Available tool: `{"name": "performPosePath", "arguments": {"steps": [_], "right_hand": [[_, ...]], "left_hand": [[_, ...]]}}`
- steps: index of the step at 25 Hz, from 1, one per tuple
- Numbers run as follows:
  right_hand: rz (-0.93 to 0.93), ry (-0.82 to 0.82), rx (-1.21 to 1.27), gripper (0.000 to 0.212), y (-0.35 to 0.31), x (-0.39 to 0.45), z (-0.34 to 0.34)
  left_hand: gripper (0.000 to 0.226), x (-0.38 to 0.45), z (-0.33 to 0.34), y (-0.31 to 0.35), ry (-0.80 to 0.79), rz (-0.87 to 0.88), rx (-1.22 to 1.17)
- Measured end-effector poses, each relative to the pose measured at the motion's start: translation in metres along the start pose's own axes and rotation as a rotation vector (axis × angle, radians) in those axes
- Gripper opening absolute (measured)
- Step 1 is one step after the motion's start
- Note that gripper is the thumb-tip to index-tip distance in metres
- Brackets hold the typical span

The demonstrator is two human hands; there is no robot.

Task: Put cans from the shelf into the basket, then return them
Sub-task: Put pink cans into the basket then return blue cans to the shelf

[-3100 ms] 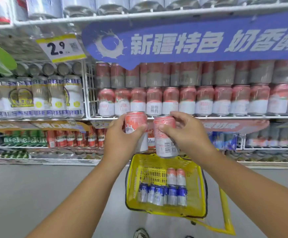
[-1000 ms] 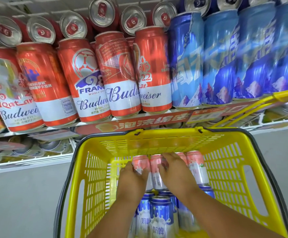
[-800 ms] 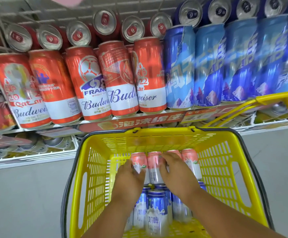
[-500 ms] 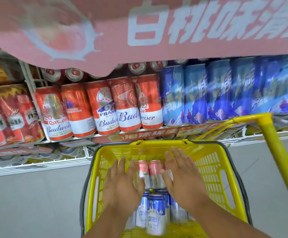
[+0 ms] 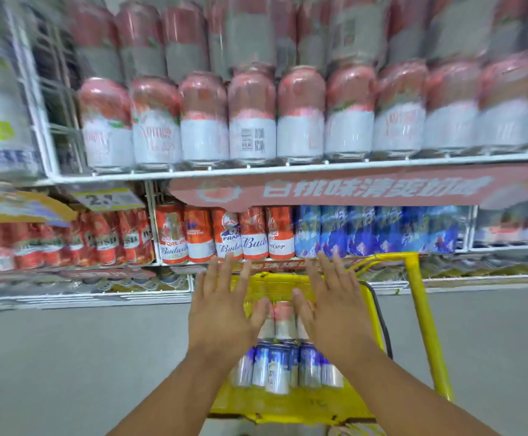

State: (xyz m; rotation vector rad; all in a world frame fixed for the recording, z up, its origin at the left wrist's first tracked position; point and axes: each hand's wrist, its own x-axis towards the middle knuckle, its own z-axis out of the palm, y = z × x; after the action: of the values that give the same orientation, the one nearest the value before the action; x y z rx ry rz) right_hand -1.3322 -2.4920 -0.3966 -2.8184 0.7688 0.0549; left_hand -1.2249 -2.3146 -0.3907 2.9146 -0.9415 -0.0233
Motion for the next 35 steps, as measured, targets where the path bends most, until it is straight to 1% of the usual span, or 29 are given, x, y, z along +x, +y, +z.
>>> {"name": "performPosePath", "arguments": {"steps": [6,8,10,12,14,17,21,23,27,32,35], "right_hand": [[0.001,0.109,-0.007,0.078,-0.027,-0.014,-0.118],[-0.022,0.157,0.017,0.079,-0.036,-0.019,-0.156],[-0.020,0.153,0.084,0.080,-0.042,-0.027,-0.191],[-0.025,0.156,0.129,0.079,-0.050,-0.038,-0.225],[-0.053,0.206,0.124,0.077,-0.059,-0.050,-0.254],[-0.056,0.282,0.094,0.082,-0.068,-0.060,-0.304],[-0.054,0.302,0.032,0.091,-0.071,-0.060,-0.365],[-0.061,0.300,0.025,0.088,-0.069,-0.059,-0.391],[-0.095,0.356,0.012,0.095,-0.058,-0.053,-0.438],[-0.164,0.347,0.031,0.103,-0.022,-0.055,-0.485],[-0.196,0.337,0.024,0.088,0.008,-0.052,-0.515]], "left_hand": [[0.077,-0.003,-0.119,0.014,0.058,-0.017,-0.018],[0.075,0.000,-0.160,0.018,0.131,0.016,-0.059],[0.073,0.000,-0.197,0.025,0.204,0.046,-0.102],[0.074,-0.005,-0.228,0.033,0.237,0.063,-0.118],[0.075,-0.012,-0.254,0.041,0.259,0.092,-0.130],[0.076,-0.012,-0.303,0.045,0.325,0.105,-0.154],[0.076,0.001,-0.366,0.050,0.358,0.133,-0.170],[0.077,0.007,-0.395,0.058,0.342,0.142,-0.165],[0.076,0.023,-0.442,0.079,0.341,0.143,-0.189],[0.076,0.027,-0.477,0.123,0.369,0.094,-0.221],[0.075,0.031,-0.497,0.152,0.354,0.046,-0.218]]}}
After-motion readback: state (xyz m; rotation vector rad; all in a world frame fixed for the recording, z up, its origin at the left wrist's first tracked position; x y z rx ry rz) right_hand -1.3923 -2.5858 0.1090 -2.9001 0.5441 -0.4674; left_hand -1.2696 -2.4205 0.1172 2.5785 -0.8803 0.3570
